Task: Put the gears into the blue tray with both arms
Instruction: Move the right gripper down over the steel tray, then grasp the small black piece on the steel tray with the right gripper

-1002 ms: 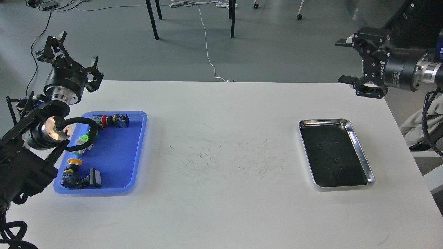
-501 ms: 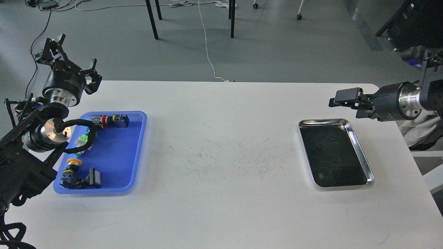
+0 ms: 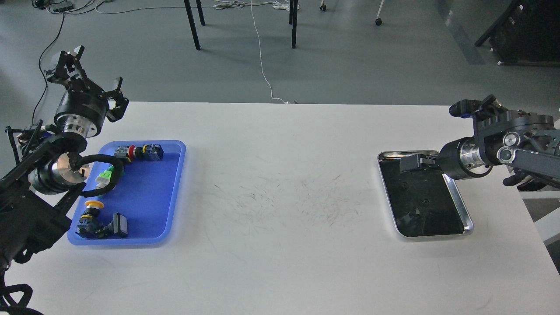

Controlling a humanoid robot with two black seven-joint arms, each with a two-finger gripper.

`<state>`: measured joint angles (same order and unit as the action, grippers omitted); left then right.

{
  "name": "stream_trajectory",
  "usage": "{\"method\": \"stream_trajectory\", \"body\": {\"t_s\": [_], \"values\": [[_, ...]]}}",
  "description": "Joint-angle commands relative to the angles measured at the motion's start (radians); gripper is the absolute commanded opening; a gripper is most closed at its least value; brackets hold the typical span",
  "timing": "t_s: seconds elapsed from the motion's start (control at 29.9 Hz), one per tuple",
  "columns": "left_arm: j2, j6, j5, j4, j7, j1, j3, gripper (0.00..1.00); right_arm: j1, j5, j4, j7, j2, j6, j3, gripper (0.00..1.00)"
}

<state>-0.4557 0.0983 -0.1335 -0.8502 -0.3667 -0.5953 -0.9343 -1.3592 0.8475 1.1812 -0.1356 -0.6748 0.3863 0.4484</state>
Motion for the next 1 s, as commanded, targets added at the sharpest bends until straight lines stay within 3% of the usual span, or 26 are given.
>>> {"method": "stream_trajectory", "body": {"t_s": [0.0,0.53,0.97], "values": [[-0.001,0.001,-0.002,0.002,0.000,0.000,0.000,0.99,0.023,0.004,-0.035,0.001,0.043,-0.001,0.004,0.95],[-0.023,0.003,-0.002,0.002,0.000,0.006,0.000,0.99,0.106,0.051,-0.178,0.037,0.162,-0.004,0.006,0.87],[-0.026,0.003,-0.002,0.002,0.000,0.006,0.000,0.99,0.115,0.055,-0.209,0.053,0.173,-0.004,0.012,0.65]]}}
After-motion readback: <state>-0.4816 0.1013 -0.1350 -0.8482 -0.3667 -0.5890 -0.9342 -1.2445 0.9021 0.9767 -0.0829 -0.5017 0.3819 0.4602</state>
